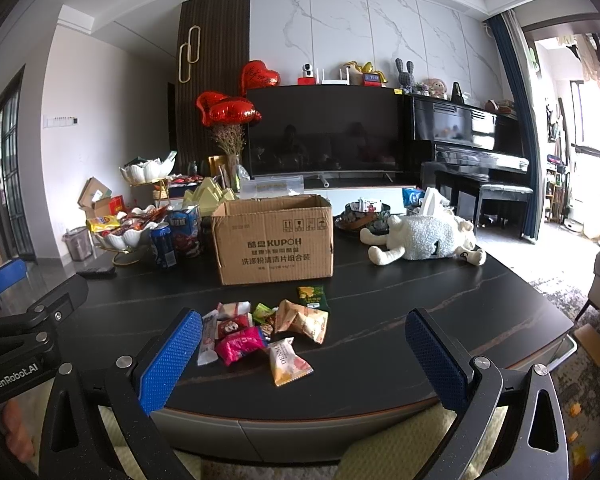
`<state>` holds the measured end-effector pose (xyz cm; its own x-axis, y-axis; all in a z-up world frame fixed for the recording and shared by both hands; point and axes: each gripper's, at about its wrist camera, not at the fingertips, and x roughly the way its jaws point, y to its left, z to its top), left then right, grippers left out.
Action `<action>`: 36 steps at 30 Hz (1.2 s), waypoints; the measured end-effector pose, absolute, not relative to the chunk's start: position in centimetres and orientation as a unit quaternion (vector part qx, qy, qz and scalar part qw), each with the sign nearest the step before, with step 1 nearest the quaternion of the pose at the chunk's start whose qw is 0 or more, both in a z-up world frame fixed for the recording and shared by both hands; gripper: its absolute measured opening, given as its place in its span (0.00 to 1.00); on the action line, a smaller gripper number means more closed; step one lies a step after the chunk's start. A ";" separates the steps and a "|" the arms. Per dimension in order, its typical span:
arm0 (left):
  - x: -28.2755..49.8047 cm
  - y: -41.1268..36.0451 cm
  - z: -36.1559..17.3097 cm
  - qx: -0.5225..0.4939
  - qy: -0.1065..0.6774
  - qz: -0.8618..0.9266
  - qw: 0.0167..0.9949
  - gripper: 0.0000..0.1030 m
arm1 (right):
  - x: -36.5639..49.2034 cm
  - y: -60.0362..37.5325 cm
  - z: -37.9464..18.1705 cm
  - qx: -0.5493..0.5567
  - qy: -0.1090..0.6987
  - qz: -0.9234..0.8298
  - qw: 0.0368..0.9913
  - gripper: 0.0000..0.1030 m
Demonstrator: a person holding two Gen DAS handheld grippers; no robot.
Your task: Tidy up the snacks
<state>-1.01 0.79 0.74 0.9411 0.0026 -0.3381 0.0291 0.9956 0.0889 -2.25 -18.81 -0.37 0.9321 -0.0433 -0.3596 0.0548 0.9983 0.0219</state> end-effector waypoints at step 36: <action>6.9 0.7 -5.1 0.033 0.278 -0.035 0.960 0.91 | 6.6 -18.5 -7.7 0.026 0.324 0.020 0.946 0.99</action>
<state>6.89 0.67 -5.07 0.8435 -0.0484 -0.5349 0.0854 0.9953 0.0446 6.64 -18.52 -7.70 0.7894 0.0551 -0.6114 -0.0213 0.9978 0.0625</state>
